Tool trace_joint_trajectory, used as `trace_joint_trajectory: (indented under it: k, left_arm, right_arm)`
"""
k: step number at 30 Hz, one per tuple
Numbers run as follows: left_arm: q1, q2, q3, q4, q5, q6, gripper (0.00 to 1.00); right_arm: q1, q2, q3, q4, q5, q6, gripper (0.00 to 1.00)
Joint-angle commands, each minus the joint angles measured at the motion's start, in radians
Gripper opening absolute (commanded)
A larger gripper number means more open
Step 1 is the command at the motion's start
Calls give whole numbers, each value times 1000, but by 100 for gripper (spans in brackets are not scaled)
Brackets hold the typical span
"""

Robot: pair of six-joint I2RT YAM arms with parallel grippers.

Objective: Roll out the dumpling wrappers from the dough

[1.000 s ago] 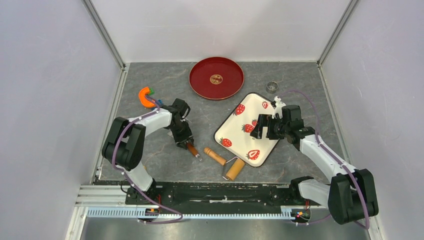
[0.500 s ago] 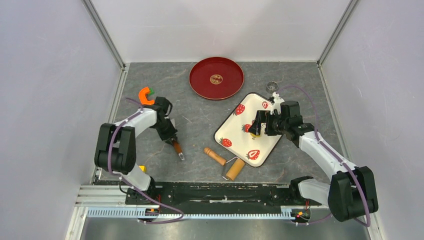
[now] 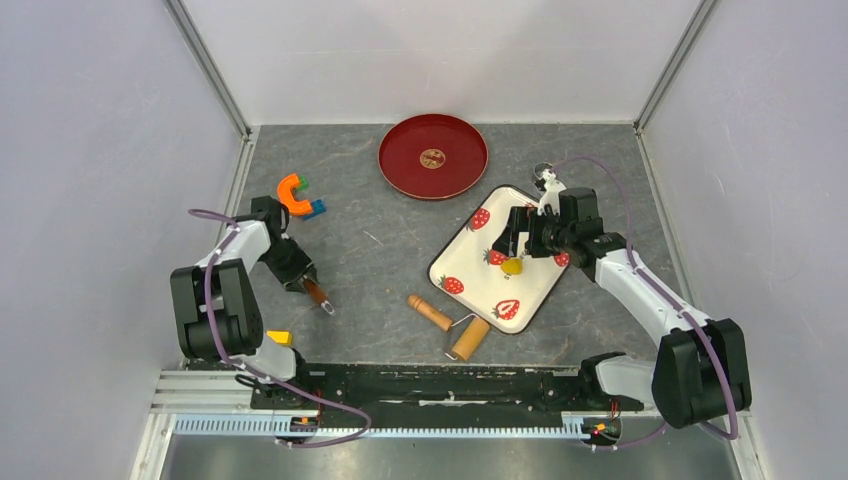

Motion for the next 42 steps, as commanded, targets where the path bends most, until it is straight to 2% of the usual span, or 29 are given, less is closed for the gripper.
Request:
trace_joint_trajectory:
  k: [1,3,9,12,16,20,24,27,35,42]
  left_arm:
    - [5,5,63,-6,12,71,62]
    - [5,-12,66,-6,16,77,70]
    - [-15,-138,43,-3,67,66,71]
    - [-55,-195,17,22,141,35,70]
    - [-201,-194,-6,63,203,-46,69]
    - [-369,-141,-12,111,200,-153,67]
    - [-466,-98,-27,202,237,-259,67]
    - [-487,-79,-17,229,253,-302,67]
    - [-486,-169,102,146,166,-325,66]
    - [-485,-362,184,73,-13,-356,66]
  right_arm:
    - [7,13,64,16,-6,-22,98]
    - [7,18,72,16,-13,-20,98]
    - [26,55,102,15,-26,-20,98]
    - [45,74,116,16,-26,-22,98]
    - [74,101,138,16,-30,-30,98]
    - [115,124,157,9,-43,-43,98]
    - [185,153,170,-4,-41,-81,98]
    - [266,186,185,-28,-8,-127,98]
    - [546,327,275,-91,148,-243,94]
    - [700,463,361,-127,229,-283,76]
